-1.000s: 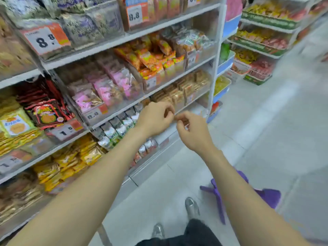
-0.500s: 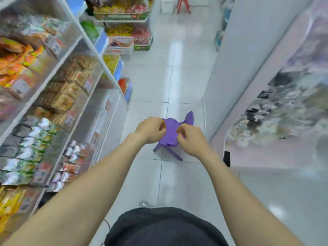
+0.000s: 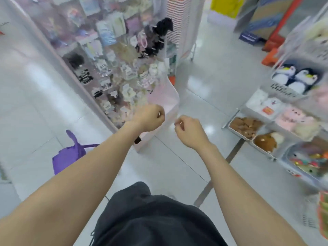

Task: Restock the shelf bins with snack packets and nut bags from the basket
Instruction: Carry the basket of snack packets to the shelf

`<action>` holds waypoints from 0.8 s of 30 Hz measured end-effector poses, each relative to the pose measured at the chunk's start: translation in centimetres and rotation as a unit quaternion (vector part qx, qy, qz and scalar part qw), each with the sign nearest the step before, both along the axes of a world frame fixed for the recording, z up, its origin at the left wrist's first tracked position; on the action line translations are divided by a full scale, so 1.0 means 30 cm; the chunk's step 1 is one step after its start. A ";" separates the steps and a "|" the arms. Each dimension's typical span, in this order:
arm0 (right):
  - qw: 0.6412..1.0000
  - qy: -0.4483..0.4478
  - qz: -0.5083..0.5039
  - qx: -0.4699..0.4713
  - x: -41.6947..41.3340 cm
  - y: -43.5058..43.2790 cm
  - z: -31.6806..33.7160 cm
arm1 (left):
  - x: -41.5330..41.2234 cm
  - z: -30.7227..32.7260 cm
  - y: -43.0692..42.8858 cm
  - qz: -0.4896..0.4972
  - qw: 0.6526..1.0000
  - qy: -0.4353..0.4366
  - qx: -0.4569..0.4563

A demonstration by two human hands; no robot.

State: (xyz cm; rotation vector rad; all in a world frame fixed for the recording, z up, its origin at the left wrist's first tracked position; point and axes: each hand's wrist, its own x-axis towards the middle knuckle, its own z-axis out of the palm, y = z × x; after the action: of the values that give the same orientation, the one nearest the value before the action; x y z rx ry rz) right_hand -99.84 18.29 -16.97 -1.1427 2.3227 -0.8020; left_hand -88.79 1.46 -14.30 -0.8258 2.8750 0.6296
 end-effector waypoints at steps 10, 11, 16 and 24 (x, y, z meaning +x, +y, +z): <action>0.970 -0.005 -0.241 0.012 -0.553 0.396 -0.116 | -0.818 -0.139 0.327 -0.192 0.981 -0.013 0.030; 0.969 -0.008 -0.246 0.018 -0.605 0.415 -0.122 | -0.889 -0.152 0.342 -0.199 0.979 -0.013 0.036; 0.958 -0.017 -0.282 0.056 -0.916 0.536 -0.132 | -1.306 -0.181 0.448 -0.252 0.966 -0.019 0.056; 0.902 -0.003 -0.426 0.068 -1.275 0.960 -0.131 | -1.836 -0.138 0.908 -0.397 0.916 -0.040 0.033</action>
State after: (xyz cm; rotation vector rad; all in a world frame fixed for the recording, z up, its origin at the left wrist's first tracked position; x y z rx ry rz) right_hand -138.11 47.09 -20.90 0.0023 2.8076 -0.8750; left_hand -143.88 28.72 -18.45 0.3379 2.7305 0.5472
